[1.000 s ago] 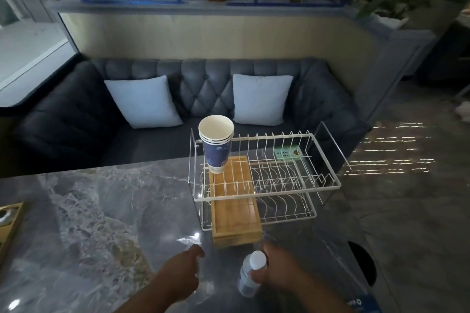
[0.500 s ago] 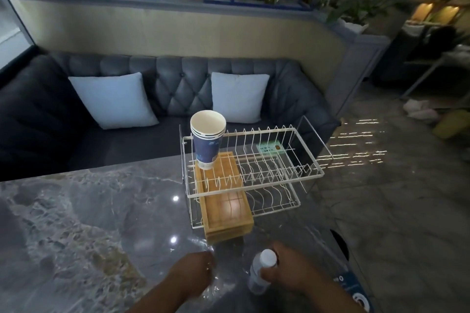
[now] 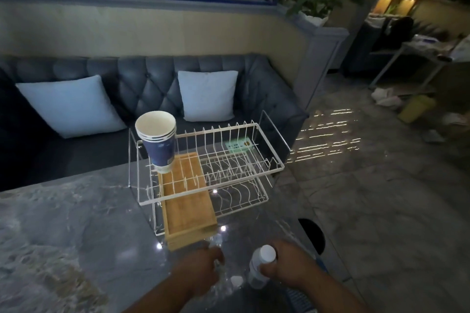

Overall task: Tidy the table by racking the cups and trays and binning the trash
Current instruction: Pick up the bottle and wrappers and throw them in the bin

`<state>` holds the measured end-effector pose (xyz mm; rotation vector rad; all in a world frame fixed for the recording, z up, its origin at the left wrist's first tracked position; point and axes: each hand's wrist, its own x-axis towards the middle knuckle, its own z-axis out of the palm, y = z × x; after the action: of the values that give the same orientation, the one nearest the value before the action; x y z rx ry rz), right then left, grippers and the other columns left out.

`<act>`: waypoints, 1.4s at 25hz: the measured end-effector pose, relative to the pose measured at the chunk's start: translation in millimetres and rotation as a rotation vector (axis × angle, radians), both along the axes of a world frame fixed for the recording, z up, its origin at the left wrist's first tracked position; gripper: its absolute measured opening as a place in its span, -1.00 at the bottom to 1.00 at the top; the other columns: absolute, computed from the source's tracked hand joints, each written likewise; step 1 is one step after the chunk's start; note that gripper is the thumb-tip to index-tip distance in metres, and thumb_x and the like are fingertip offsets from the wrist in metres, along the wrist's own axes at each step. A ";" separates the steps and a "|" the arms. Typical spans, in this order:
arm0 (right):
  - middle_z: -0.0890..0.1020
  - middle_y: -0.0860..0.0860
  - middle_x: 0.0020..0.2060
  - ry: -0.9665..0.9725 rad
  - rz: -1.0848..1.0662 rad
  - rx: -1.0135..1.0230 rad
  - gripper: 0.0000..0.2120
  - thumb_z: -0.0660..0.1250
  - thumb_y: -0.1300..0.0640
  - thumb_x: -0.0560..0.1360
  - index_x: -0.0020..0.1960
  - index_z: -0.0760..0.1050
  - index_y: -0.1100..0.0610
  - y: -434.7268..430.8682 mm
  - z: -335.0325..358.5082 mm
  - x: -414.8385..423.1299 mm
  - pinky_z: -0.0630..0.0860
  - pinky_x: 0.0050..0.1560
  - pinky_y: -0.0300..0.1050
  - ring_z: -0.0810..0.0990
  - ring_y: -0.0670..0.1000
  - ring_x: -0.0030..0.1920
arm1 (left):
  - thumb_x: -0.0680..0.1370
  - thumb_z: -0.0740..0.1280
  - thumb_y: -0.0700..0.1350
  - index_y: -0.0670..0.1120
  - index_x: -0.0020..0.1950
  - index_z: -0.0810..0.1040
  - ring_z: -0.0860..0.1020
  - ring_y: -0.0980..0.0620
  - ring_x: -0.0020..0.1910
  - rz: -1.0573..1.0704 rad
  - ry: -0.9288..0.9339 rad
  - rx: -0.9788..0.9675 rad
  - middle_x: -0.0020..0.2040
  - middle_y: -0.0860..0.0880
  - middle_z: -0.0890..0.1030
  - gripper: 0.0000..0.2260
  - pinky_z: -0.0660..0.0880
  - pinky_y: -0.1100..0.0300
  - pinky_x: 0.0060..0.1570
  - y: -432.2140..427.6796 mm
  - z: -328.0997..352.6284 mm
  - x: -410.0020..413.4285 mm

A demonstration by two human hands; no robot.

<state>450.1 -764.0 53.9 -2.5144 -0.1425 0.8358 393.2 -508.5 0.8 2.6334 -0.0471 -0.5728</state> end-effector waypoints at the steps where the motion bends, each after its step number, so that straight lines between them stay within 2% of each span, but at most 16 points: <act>1: 0.63 -0.12 0.08 0.005 -0.001 0.012 -0.48 0.46 -0.17 0.25 0.18 0.55 -0.08 -10.5 -2.6 6.1 0.52 0.03 -0.16 0.60 -0.10 0.05 | 0.48 0.32 0.04 0.19 0.20 0.53 0.62 0.05 0.11 0.019 0.009 -0.001 0.13 0.06 0.65 -0.71 0.50 0.20 0.05 -11.3 0.2 6.6; 3: 0.64 -0.12 0.08 0.004 0.012 0.015 -0.48 0.47 -0.18 0.25 0.18 0.55 -0.09 -30.7 -6.4 19.8 0.54 0.09 -0.14 0.61 -0.09 0.07 | 0.50 0.30 0.00 0.16 0.21 0.52 0.64 0.03 0.09 0.058 0.029 -0.014 0.09 0.05 0.67 -0.71 0.49 0.22 0.00 -33.0 -0.9 20.3; 6: 0.63 -0.09 0.16 0.023 0.037 0.028 -0.39 0.46 -0.22 0.23 0.25 0.52 -0.08 -65.9 -12.6 44.7 0.52 0.13 -0.16 0.60 -0.05 0.14 | 0.50 0.31 -0.06 0.10 0.23 0.54 0.65 0.03 0.07 0.095 0.066 -0.022 0.00 0.06 0.66 -0.70 0.50 0.25 -0.01 -71.5 -1.4 41.4; 10: 0.63 -0.06 0.16 0.045 0.104 0.046 -0.36 0.45 -0.25 0.22 0.25 0.49 -0.06 -115.9 -15.5 79.8 0.52 0.12 -0.15 0.61 -0.03 0.13 | 0.50 0.31 -0.07 0.11 0.23 0.54 0.65 0.00 0.10 0.170 0.069 0.017 0.14 -0.03 0.69 -0.70 0.51 0.22 0.07 -128.0 5.0 67.3; 16: 0.64 -0.03 0.12 0.048 0.143 0.077 -0.37 0.39 -0.29 0.19 0.18 0.49 -0.02 -171.9 -13.4 116.8 0.54 0.12 -0.08 0.61 -0.01 0.10 | 0.52 0.33 -0.06 0.13 0.21 0.54 0.67 0.01 0.04 0.279 0.093 0.016 0.12 -0.03 0.70 -0.73 0.54 0.19 0.00 -181.3 18.2 96.5; 20: 0.63 -0.09 0.01 0.044 0.113 0.088 -0.52 0.37 -0.28 0.17 0.02 0.45 -0.11 -191.1 -19.5 122.3 0.57 0.06 -0.03 0.61 -0.05 0.01 | 0.52 0.36 -0.02 0.14 0.20 0.54 0.66 0.04 0.05 0.294 0.074 0.007 0.13 -0.01 0.70 -0.75 0.49 0.25 -0.04 -196.7 21.2 108.2; 23: 0.61 -0.14 -0.06 0.042 0.090 0.097 -0.63 0.39 -0.26 0.18 -0.09 0.40 -0.19 -195.0 -19.7 119.8 0.56 0.03 -0.13 0.60 -0.11 -0.04 | 0.53 0.36 -0.01 0.14 0.21 0.55 0.65 0.04 0.08 0.294 0.051 -0.009 0.16 0.01 0.69 -0.75 0.47 0.26 -0.06 -199.0 18.5 112.6; 25: 0.62 -0.12 -0.01 0.035 0.073 0.096 -0.63 0.43 -0.22 0.23 -0.02 0.44 -0.18 -194.6 -17.8 116.3 0.53 0.01 -0.18 0.60 -0.11 -0.01 | 0.54 0.36 -0.01 0.13 0.22 0.54 0.65 0.03 0.09 0.270 0.040 -0.020 0.17 0.01 0.68 -0.74 0.48 0.25 -0.05 -197.1 15.8 116.1; 28: 0.63 -0.10 0.06 0.033 0.044 0.084 -0.60 0.47 -0.16 0.33 0.10 0.47 -0.08 -195.0 -14.4 112.4 0.47 -0.07 -0.26 0.60 -0.11 0.03 | 0.54 0.36 -0.03 0.10 0.23 0.54 0.65 0.00 0.10 0.223 0.033 -0.073 0.16 -0.01 0.68 -0.74 0.56 0.20 0.06 -195.6 11.5 121.2; 30: 0.62 -0.09 0.06 0.033 0.015 0.066 -0.59 0.46 -0.16 0.35 0.13 0.47 -0.06 -195.9 -13.0 111.2 0.48 -0.04 -0.21 0.60 -0.09 0.03 | 0.53 0.37 -0.01 0.11 0.23 0.54 0.65 0.01 0.09 0.198 0.022 -0.089 0.15 0.00 0.69 -0.74 0.57 0.19 0.09 -195.4 11.4 122.5; 33: 0.58 -0.08 0.06 0.015 -0.034 0.040 -0.60 0.45 -0.13 0.34 0.12 0.45 -0.08 -194.5 -14.2 112.0 0.54 0.02 -0.10 0.57 -0.07 0.02 | 0.53 0.37 0.00 0.11 0.23 0.54 0.64 0.04 0.09 0.172 0.013 -0.123 0.16 0.02 0.68 -0.73 0.51 0.25 0.01 -193.6 8.0 125.1; 35: 0.55 -0.05 0.14 -0.011 -0.048 0.022 -0.51 0.46 -0.13 0.36 0.23 0.43 -0.06 -195.6 -20.8 112.3 0.54 0.11 -0.07 0.56 -0.04 0.07 | 0.54 0.38 -0.01 0.10 0.24 0.53 0.63 0.04 0.10 0.161 0.017 -0.133 0.18 0.02 0.67 -0.72 0.48 0.26 -0.02 -194.5 7.0 130.1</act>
<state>562.4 -959.6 33.1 -2.4924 -0.0942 0.7972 523.3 -703.1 7.8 2.4749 0.1260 -0.5178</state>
